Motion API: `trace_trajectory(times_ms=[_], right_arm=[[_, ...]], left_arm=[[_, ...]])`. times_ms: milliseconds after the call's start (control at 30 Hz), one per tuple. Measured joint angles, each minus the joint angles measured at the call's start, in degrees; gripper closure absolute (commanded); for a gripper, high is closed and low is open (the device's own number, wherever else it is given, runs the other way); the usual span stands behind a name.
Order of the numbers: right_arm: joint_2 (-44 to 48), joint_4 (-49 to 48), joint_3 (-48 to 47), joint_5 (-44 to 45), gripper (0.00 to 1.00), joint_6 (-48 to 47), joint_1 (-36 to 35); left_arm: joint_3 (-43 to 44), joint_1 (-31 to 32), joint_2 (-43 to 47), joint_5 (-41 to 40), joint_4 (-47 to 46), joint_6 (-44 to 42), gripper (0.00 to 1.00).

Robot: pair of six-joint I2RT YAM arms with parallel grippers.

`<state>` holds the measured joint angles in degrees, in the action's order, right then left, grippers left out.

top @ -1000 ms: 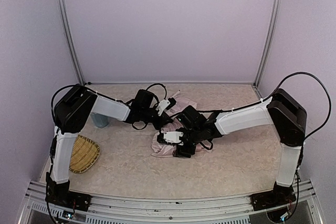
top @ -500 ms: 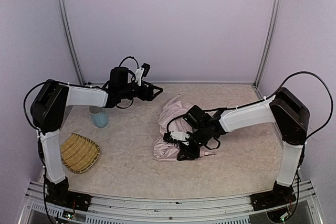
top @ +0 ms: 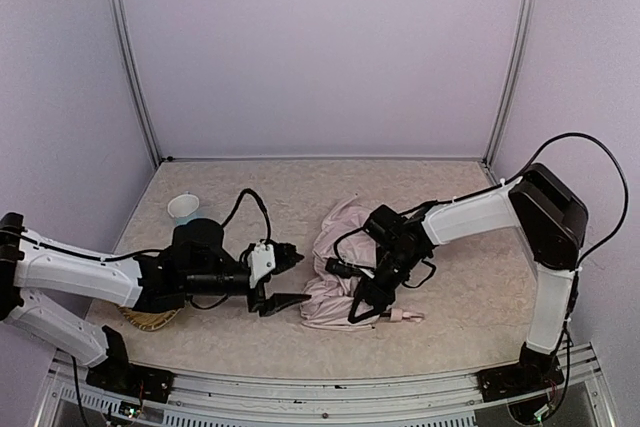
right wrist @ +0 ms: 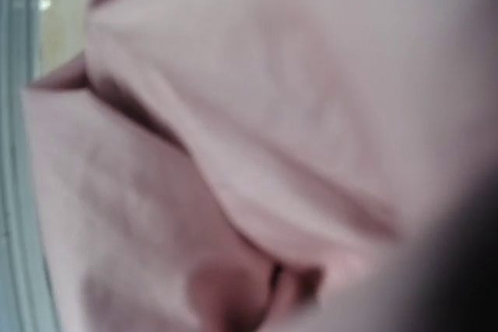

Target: Put away the umbrella

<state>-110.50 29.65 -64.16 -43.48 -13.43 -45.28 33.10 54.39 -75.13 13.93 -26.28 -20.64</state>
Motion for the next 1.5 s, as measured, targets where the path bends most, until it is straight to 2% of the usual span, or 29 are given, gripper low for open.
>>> trace_trajectory(times_ms=[67, 133, 233, 300, 500, 667, 767, 800, 900, 1067, 1333, 1433, 1500], right_arm=[[-1.42, 1.81, -1.07, -1.68, 0.64, -0.13, 0.09], [-2.82, 3.19, -2.47, -3.08, 0.64, -0.28, 0.44], [-4.42, 4.61, -4.07, -4.83, 0.64, -0.61, 0.96], [-5.27, 5.46, -4.92, -5.79, 0.64, -0.9, 1.27], [-6.93, 7.39, -6.47, -7.52, 0.64, -2.4, 2.25], [-7.58, 7.63, -6.84, -8.7, 0.58, -3.3, 3.04], [-7.32, 7.23, -6.82, -8.98, 0.45, -3.17, 3.61], [-7.04, 7.02, -6.8, -9.03, 0.41, -3.28, 3.82], [-5.2, 5.44, -6.03, -8.04, 0.31, -2.45, 4.42], [2.84, -0.74, 0.2, -4.94, 0.2, 0.9, 5.49], [25.27, -9.68, 11.67, 8.57, 0.18, 6.32, 4.35], [33.83, -13.7, 15.47, 17.42, 0.18, 4.79, -0.83], [38.82, -17.66, 18.99, 25.27, 0.17, 1.97, -7.96]], left_arm=[[-2.91, 4.26, -0.24, 0.55, 0.59, -4.92, 0.18], [-3.82, 5.7, -2.56, 0.76, 0.59, -8.02, 0.16], [-3.54, 5.49, -8.26, 0.35, -0.42, -11.78, 0.15], [-2.34, 5.38, -13.14, -0.37, -0.15, -14.47, 0.09], [5.05, 5.16, -24.44, -2.32, 1.29, -19.93, 0.1], [10.21, 5.11, -29.09, -4.26, 3.93, -20.7, 0.22], [15.15, 4.9, -31.85, -6.05, 7.58, -19.76, 0.39], [16.46, 4.74, -32.54, -6.56, 8.92, -19.54, 0.48], [20.61, 3.76, -34.51, -7.1, 13.16, -17.84, 0.59], [24.35, 1.73, -35.21, -3.45, 18.58, -13.86, 0.69], [26.75, 0.2, -35.26, 3.41, 26.32, -6.08, 0.74], [27.43, -0.87, -35.26, 8.13, 29.03, -2.78, 0.76], [28.0, -1.73, -35.28, 11.65, 31.47, -0.31, 0.77]])
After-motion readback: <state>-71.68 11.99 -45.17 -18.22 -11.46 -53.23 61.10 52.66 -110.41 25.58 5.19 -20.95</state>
